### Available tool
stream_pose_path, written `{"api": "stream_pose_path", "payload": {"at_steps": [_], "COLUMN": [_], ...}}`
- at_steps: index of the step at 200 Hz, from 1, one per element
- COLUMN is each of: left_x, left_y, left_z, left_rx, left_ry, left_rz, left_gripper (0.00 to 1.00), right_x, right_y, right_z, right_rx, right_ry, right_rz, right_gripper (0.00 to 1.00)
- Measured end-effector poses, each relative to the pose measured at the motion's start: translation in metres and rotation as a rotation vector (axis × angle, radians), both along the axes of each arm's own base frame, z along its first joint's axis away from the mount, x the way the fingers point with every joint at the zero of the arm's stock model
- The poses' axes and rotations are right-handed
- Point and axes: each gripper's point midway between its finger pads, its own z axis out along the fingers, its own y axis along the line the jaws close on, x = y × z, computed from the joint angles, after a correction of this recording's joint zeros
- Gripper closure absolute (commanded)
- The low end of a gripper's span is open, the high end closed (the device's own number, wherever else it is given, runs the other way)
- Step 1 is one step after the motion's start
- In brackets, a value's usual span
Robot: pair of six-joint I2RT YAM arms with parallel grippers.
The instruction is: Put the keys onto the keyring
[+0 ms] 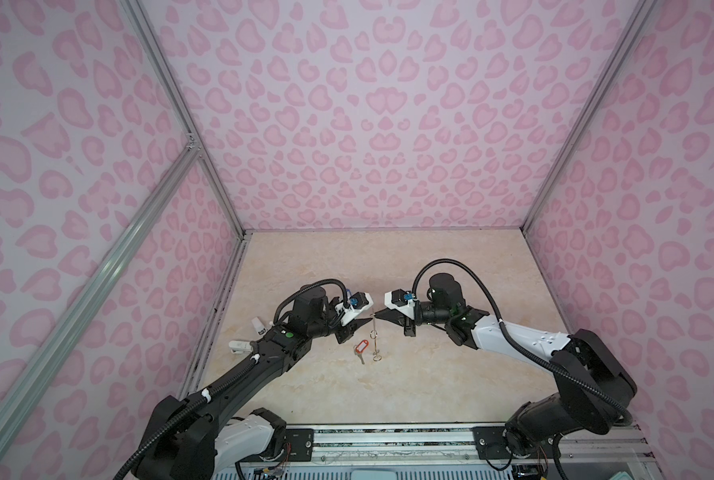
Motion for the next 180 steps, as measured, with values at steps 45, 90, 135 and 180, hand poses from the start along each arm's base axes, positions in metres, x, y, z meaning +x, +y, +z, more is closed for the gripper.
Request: {"api": "stream_pose_path", "payload": {"at_steps": [45,90,135,180], "left_x": [-0.004,-0.007,-0.010,-0.003], "left_y": [-0.005,-0.011,-0.013,-0.018], "left_z": [-0.006,-0.005,-0.007,0.008], "left_rx": [0.003,0.007,0.031,0.052], "left_ry": [0.020,0.018,0.018,0.043], "left_rz": [-0.028,-0.048,-0.061,-0.041], "left_gripper": [0.78,0.86,0.96,0.96], "right_x": [0.000,-0.001,-0.003,0.009], "right_y": [0.000,-0.002,-0.004,-0.022], "right_z": [0.000,-0.004,-0.008,0.002], "right_rx": [-0.001,-0.023,-0.043,-0.061], "right_ry": [-0.008,-0.021,-0.040,-0.114], "right_rz": [0.004,0.014,0.028,-0.083], "right_gripper": [1.00,1.00,0.88,0.66]}}
